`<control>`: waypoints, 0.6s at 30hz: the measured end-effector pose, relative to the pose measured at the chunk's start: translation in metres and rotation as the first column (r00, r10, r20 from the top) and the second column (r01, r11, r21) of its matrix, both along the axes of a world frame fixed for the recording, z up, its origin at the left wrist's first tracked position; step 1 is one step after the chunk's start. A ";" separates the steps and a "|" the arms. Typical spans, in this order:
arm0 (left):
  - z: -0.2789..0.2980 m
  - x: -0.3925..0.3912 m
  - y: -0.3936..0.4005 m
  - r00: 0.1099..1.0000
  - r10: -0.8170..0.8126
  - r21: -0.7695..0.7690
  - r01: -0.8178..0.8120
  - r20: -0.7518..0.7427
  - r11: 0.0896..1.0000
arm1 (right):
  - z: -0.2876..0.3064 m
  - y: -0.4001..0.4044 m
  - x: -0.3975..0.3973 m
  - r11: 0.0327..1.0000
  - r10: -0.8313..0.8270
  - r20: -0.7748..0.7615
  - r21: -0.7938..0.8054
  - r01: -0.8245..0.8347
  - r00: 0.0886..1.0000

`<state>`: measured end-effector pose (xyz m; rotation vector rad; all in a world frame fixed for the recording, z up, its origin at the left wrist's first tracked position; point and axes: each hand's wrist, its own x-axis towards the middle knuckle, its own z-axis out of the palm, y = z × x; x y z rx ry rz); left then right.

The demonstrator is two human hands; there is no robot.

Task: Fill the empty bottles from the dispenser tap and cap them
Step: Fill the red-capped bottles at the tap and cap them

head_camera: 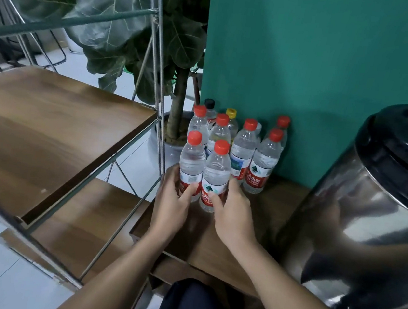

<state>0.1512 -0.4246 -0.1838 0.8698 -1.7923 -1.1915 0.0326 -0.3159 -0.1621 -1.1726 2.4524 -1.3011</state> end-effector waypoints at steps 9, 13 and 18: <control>-0.007 -0.026 -0.031 0.992 0.112 -0.045 -0.109 0.062 0.993 | 0.005 -0.040 -0.011 0.995 -0.032 -0.052 0.094 0.036 0.998; -0.004 -0.028 -0.034 0.993 0.104 -0.057 -0.101 0.063 0.993 | 0.006 -0.044 -0.013 0.992 -0.030 -0.051 0.117 0.036 0.998; 0.003 -0.021 -0.031 0.997 0.030 -0.018 -0.028 0.066 0.999 | 0.006 -0.038 -0.015 0.990 -0.033 -0.004 0.139 0.033 0.999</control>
